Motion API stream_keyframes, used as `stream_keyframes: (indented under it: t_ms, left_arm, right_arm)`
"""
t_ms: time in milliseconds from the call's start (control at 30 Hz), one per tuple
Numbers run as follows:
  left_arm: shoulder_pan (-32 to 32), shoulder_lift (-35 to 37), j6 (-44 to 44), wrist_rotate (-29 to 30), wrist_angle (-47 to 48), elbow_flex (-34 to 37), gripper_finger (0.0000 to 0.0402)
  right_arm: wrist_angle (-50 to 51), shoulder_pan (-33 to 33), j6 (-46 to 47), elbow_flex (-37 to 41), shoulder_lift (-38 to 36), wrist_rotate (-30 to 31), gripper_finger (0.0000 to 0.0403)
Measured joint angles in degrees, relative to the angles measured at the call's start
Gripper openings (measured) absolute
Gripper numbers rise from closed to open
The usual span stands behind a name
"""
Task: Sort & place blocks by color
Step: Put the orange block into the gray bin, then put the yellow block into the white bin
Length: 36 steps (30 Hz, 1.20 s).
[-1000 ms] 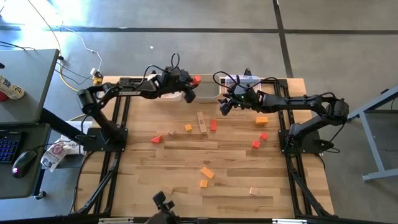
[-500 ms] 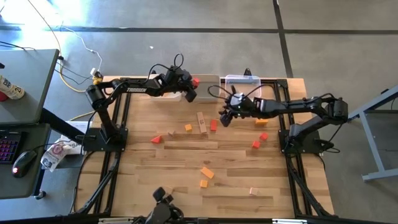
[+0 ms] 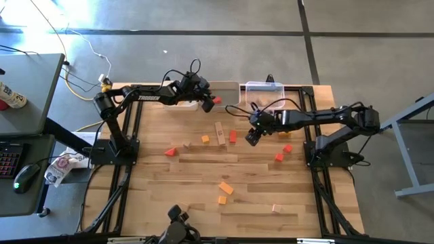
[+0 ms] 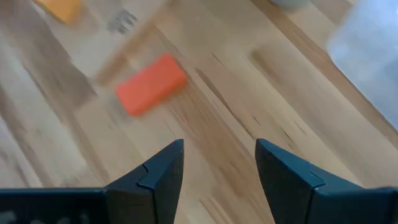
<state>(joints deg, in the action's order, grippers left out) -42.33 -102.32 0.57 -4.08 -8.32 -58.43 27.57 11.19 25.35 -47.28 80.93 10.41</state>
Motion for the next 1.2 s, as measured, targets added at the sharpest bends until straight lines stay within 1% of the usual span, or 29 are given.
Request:
stream_keyframes:
  t_ms: [100,300,533,633,867,1000,1200]
  left_arm:
    - [-0.02,0.46,-1.77,-0.37,0.00,0.00,0.0218]
    - [0.00,3.87,-2.82,-0.87,1.90,0.00,0.0219]
    - [0.79,10.79,-1.42,-0.87,9.09,0.02,0.0220]
    - [1.62,13.76,-0.97,-0.87,11.54,0.04,0.0220]
    - [4.32,19.06,-0.82,-0.87,17.22,0.06,0.0220]
    - [6.19,20.81,-0.84,-0.87,19.60,0.05,0.0219]
    - [8.30,21.66,-0.65,-0.86,21.29,0.07,0.0220]
  right_arm:
    - [7.62,-0.32,0.17,-2.73,0.00,1.13,0.0186]
    - [19.60,-0.36,-1.25,-7.07,0.00,0.49,0.0186]
    - [29.44,0.05,-2.62,-8.25,0.00,0.24,0.0186]
    - [32.22,0.05,-6.79,-8.25,0.00,0.23,0.0186]
    - [35.74,0.06,-21.11,-8.25,0.00,0.77,0.0186]
    - [38.72,0.58,-28.59,-8.23,0.00,2.60,0.0186]
    - [41.43,4.59,-33.22,-8.18,0.00,3.06,0.0186]
